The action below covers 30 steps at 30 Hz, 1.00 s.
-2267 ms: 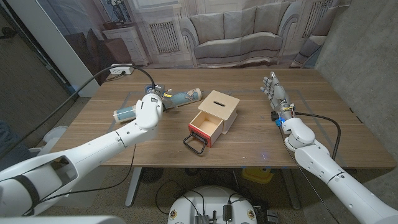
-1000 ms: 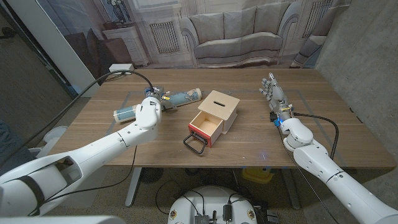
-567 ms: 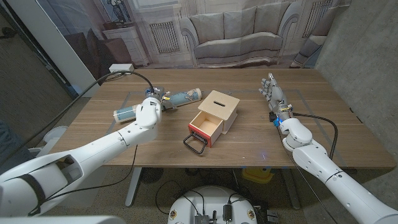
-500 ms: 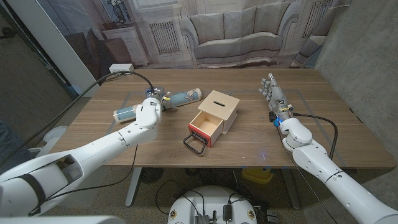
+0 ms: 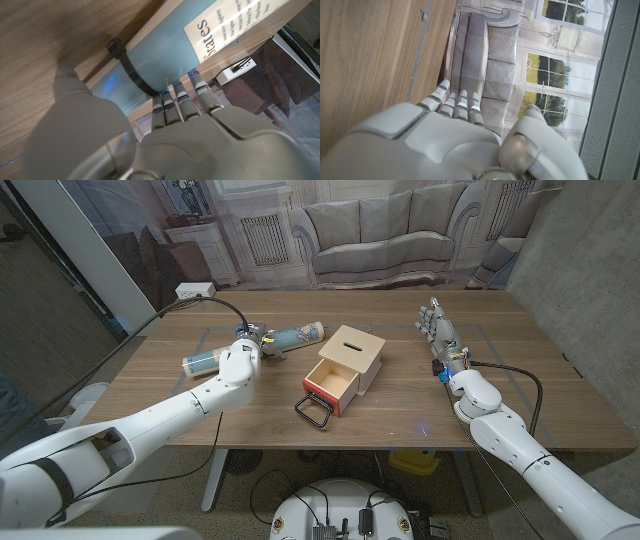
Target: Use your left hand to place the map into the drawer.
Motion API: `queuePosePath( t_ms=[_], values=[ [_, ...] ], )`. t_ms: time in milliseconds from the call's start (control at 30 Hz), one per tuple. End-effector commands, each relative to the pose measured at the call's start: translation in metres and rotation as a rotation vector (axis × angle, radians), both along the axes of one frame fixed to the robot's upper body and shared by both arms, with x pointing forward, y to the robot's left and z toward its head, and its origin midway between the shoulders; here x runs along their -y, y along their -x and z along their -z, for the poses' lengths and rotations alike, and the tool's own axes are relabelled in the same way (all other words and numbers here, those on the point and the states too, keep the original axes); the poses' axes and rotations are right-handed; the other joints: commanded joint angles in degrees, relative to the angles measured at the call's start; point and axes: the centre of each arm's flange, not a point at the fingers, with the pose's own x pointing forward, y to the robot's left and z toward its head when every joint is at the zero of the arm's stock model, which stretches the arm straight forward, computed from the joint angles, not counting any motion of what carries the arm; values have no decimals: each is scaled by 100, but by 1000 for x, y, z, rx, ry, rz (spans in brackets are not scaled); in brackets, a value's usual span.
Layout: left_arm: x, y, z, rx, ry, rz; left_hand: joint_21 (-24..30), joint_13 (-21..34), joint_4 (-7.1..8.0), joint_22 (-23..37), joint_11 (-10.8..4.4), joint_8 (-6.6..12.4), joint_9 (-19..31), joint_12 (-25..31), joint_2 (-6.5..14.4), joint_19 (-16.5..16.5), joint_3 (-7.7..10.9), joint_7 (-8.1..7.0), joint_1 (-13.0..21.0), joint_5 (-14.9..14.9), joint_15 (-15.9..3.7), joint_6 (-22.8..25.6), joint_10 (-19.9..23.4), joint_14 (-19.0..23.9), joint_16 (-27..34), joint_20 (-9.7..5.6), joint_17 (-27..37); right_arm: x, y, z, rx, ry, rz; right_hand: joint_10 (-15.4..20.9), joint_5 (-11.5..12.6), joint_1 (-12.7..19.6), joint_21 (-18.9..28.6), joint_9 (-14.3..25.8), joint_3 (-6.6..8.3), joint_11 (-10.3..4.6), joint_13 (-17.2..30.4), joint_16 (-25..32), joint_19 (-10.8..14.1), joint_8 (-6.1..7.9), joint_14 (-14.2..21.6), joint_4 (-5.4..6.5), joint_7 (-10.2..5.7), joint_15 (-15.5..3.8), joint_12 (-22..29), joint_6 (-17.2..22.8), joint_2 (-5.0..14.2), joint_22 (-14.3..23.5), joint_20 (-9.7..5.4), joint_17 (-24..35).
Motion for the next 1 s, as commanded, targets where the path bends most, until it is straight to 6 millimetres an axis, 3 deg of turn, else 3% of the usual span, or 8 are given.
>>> queuePosePath(
  t_ms=[33,500,800,1000],
  values=[
    [1,-4,2,-8,2,12,53,22,-25,22,20,30,22,24,23,87,-17,-26,55,40,-227,76,82,72,38,-15,12,-1,-1,0,-9,6,-1,15,-22,23,-9,5,13,25,11,-5,40,-12,31,-32,1,11,2,37,25,34,-45,17],
    [5,-12,7,-30,24,34,75,23,-41,22,-11,50,23,39,104,256,-10,-19,176,42,-274,210,211,218,58,-42,14,-2,-3,-1,-11,6,-2,13,-22,23,-32,5,8,21,11,-6,50,-11,29,-38,13,11,1,39,30,35,-46,17],
    [8,-14,9,-51,37,41,216,27,-108,33,-98,73,27,48,281,822,50,-63,500,26,-370,431,426,466,77,-172,18,0,-4,-2,-10,8,-6,18,-23,23,-46,5,7,26,11,-5,57,-12,34,-41,10,15,4,37,36,36,-44,17],
    [11,-15,10,-64,40,43,253,31,-133,39,-23,72,31,53,368,1001,84,-42,644,1,-371,497,521,597,93,-227,21,1,-5,-1,-11,7,-7,16,-23,22,-56,5,4,24,11,-3,60,-12,39,-43,4,12,3,36,38,36,-44,17]
  ],
)
